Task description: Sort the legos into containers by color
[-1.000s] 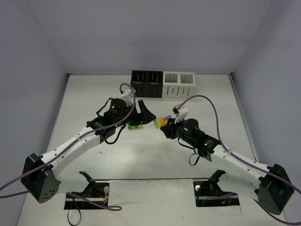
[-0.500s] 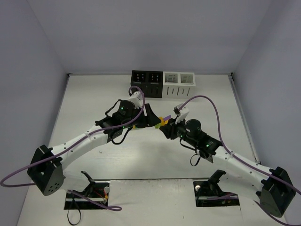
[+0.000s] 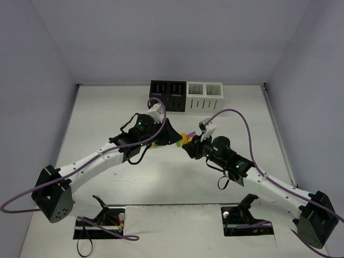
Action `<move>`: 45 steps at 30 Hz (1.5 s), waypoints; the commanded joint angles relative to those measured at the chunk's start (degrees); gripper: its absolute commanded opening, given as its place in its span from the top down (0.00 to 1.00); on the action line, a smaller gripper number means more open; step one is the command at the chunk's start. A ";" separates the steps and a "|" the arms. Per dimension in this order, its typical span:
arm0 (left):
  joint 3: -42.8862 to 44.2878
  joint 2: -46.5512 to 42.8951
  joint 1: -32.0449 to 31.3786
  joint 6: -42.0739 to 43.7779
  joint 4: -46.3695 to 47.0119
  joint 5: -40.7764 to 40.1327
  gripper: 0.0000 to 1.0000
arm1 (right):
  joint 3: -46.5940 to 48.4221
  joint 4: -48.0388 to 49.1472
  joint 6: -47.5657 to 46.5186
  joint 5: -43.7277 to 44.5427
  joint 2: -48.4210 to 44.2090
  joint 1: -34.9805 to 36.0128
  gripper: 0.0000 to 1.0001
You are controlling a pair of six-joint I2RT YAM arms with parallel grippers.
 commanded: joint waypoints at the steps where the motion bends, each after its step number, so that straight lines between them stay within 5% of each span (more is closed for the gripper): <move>1: 3.34 -1.43 -0.48 1.78 4.10 0.16 0.82 | 1.13 6.11 0.14 -0.07 -0.22 0.19 1.00; 10: 2.46 -6.34 -0.39 6.79 -0.38 -2.65 0.92 | 3.42 5.76 -1.44 1.69 3.47 -1.92 1.00; 27: 0.08 -14.16 4.17 10.13 -9.59 -2.57 0.93 | 15.45 5.67 -6.44 1.43 16.02 -6.22 1.00; 37: 19.39 -11.63 24.99 13.02 -32.36 -0.11 0.93 | 42.77 4.97 -20.68 -2.17 37.64 -7.71 1.00; 45: 25.76 -7.67 27.91 21.99 -33.70 -0.90 0.93 | 70.72 -1.53 -29.38 -7.89 57.94 -8.60 0.96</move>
